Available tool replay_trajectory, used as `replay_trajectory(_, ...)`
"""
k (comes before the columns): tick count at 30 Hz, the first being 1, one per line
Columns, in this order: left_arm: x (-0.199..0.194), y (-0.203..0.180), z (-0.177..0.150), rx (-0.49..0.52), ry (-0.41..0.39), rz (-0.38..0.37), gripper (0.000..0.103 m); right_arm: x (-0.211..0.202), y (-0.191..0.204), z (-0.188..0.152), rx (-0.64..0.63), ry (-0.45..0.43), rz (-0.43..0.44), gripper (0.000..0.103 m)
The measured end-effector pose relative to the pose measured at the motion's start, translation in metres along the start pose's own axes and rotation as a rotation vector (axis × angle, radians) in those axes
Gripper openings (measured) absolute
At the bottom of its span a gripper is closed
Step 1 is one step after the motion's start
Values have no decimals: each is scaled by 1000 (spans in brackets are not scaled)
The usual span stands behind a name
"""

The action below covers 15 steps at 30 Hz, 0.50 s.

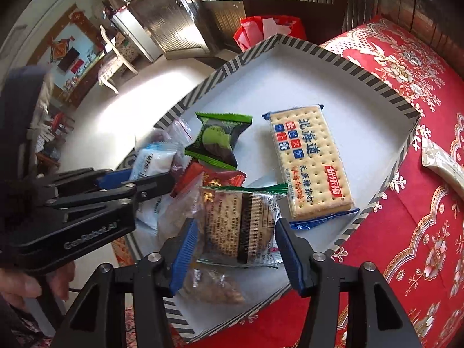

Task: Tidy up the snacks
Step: 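Open right tool to drop the cake while left tool releases the pouch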

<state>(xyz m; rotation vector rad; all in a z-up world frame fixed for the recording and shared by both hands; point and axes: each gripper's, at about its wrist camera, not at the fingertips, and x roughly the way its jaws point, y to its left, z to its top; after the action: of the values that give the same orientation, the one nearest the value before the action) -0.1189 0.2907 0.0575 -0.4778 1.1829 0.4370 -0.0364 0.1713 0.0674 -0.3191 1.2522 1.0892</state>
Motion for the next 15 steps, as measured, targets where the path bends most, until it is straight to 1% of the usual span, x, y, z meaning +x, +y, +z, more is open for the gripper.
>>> replay_trajectory(6, -12, -3, 4, 3, -35, 5, 40, -20, -3, -3, 4, -30, -4, 56)
replay_trajectory(8, -16, -6, 6, 11, -46, 6, 45, -25, -6, -4, 12, -38, 2, 56)
replay_trajectory(15, -18, -21, 7, 46, -47, 0, 45, -32, -15, -9, 32, -48, -10, 56)
